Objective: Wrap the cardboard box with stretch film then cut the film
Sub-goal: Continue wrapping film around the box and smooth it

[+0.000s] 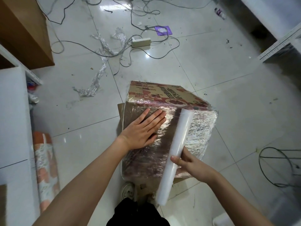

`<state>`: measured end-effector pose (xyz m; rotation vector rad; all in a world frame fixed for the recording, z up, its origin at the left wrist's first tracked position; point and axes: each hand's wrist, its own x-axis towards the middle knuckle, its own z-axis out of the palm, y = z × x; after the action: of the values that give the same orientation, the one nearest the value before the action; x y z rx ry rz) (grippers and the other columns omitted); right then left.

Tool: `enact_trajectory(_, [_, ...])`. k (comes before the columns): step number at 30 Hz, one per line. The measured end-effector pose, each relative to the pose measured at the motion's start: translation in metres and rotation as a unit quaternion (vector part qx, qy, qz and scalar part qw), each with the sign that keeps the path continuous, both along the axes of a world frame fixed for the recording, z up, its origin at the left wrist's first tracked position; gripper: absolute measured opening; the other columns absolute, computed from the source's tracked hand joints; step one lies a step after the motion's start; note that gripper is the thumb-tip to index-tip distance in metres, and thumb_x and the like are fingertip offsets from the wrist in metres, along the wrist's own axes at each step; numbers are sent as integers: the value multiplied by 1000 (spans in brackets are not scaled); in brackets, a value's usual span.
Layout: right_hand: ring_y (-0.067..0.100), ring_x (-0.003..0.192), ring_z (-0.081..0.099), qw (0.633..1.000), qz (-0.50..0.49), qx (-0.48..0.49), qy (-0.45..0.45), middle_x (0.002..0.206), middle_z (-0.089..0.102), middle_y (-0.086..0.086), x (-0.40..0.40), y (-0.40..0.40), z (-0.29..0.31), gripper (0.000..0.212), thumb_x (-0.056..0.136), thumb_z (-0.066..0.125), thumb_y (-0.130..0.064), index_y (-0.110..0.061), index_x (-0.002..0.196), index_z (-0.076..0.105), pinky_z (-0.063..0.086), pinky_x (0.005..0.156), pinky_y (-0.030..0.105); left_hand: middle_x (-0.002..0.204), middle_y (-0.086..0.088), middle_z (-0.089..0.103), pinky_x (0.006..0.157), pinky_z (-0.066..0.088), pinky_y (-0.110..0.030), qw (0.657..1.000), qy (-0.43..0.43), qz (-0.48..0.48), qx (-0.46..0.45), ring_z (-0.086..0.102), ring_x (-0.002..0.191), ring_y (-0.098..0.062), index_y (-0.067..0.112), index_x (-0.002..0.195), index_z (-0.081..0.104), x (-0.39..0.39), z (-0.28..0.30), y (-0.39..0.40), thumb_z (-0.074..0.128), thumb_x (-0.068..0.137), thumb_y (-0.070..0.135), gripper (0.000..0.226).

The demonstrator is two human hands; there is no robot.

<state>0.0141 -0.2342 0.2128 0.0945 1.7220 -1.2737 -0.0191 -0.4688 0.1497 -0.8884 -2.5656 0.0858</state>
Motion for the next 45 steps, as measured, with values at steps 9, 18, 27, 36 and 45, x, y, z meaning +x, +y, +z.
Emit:
enact_trajectory(9, [23,97,65,982,-139,30,121,104,63,12,11,-1,-10,34,86,64,-10,-23,111,45,54,81,36,155,-13,17,117,10,-48,1000,7,5,-5,16,144,-27,3,148,20,-4,3,3,33,97,39,64])
enact_trajectory(18, [-8,54,54,941,-179,141,251,71,53,-2,3,3,-5,33,77,76,-16,-13,91,47,42,50,9,154,-13,22,117,12,-48,1000,11,9,6,19,143,-27,3,147,22,-15,4,1,36,96,40,64])
enact_trajectory(27, [15,53,62,943,-227,102,220,68,61,7,-2,14,-6,26,83,69,-16,-9,98,49,49,48,22,155,-12,18,117,13,-48,1000,14,15,4,17,144,-27,3,148,22,-20,3,0,38,95,40,66])
enact_trajectory(36, [13,69,49,923,-237,156,259,76,48,0,2,19,-20,15,96,49,-22,-7,93,45,40,58,17,154,-14,18,117,10,-50,1000,15,26,0,16,144,-26,3,147,22,-25,6,-3,38,94,40,67])
enact_trajectory(45, [14,67,52,881,-227,269,316,82,52,1,-1,18,-25,32,93,47,-40,-10,103,39,36,54,27,155,-13,17,117,11,-49,999,11,31,-18,17,144,-25,2,147,24,-27,9,-3,39,94,41,67])
